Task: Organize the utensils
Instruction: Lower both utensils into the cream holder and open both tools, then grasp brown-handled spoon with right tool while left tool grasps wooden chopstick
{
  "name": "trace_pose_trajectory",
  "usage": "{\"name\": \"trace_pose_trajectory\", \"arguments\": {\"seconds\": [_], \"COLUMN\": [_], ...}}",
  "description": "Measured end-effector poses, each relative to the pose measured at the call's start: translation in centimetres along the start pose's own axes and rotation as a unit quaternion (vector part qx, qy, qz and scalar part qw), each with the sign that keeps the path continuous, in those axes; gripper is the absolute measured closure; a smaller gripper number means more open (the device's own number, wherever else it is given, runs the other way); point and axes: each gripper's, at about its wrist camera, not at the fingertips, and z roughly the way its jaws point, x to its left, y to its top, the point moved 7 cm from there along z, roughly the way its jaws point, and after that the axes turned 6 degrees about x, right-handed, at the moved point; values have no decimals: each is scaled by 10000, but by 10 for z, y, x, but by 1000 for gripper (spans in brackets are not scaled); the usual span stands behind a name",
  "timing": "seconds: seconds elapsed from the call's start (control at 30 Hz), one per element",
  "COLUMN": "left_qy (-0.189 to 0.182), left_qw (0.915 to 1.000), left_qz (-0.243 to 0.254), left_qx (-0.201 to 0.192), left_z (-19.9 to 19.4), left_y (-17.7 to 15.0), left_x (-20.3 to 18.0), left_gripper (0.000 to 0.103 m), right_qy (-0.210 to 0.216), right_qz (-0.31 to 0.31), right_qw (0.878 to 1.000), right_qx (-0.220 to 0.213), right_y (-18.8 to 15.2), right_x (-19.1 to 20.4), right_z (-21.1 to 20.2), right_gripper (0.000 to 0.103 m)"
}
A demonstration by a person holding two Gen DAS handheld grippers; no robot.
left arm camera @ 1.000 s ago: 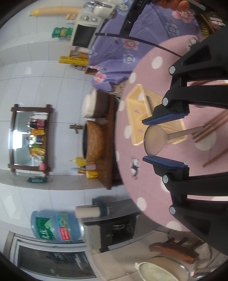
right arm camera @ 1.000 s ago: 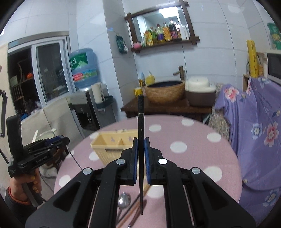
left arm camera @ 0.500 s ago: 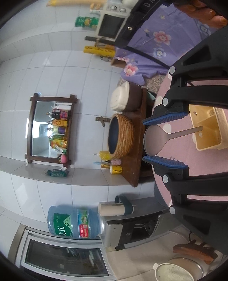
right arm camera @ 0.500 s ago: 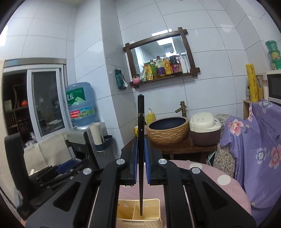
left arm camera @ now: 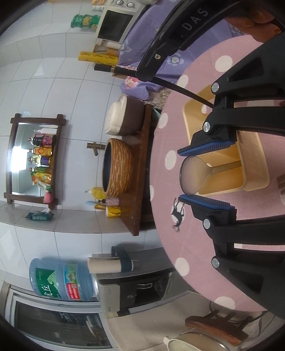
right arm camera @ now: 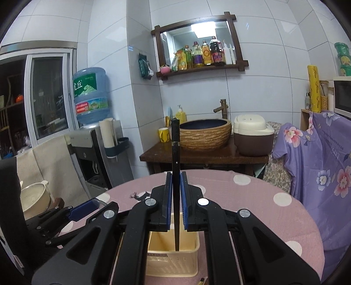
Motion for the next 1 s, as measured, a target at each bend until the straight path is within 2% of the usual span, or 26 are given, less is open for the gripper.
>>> {"name": "trace_pose_trajectory", "arguments": {"seconds": [0.17,0.33,0.47,0.5,0.57,0.63,0.8,1.0], "left_qy": [0,107,-7,-27,-87,-172,-203,-78], "left_qw": [9998,9997,9999,9999,9999,9998,9998,9994], "left_qz": [16,148,73,80,69,75,26,-22], "left_qx": [195,131,117,97,33,-2,-7,333], "left_z": [11,12,7,5,-3,-11,-37,-53], "left_y": [-17,-20,-19,-19,-20,-22,-41,-86], "left_x": [0,-1,0,0,0,1,13,35], "left_gripper": [67,67,65,57,44,38,18,9], "right_qy": [-11,2,40,71,63,115,122,12], "right_qz": [-27,-30,50,40,-13,10,-19,-279], "right_qw": [9997,9997,9997,9996,9997,9998,9995,9961], "right_qx": [223,260,255,266,244,185,306,836], "right_y": [-16,-20,-20,-21,-22,-23,-33,-71], "right_x": [-3,-5,-8,-7,-7,-8,-16,-27], "right_z": [10,12,10,9,4,-5,-33,-54], "right_gripper": [95,95,93,90,71,62,51,47]}}
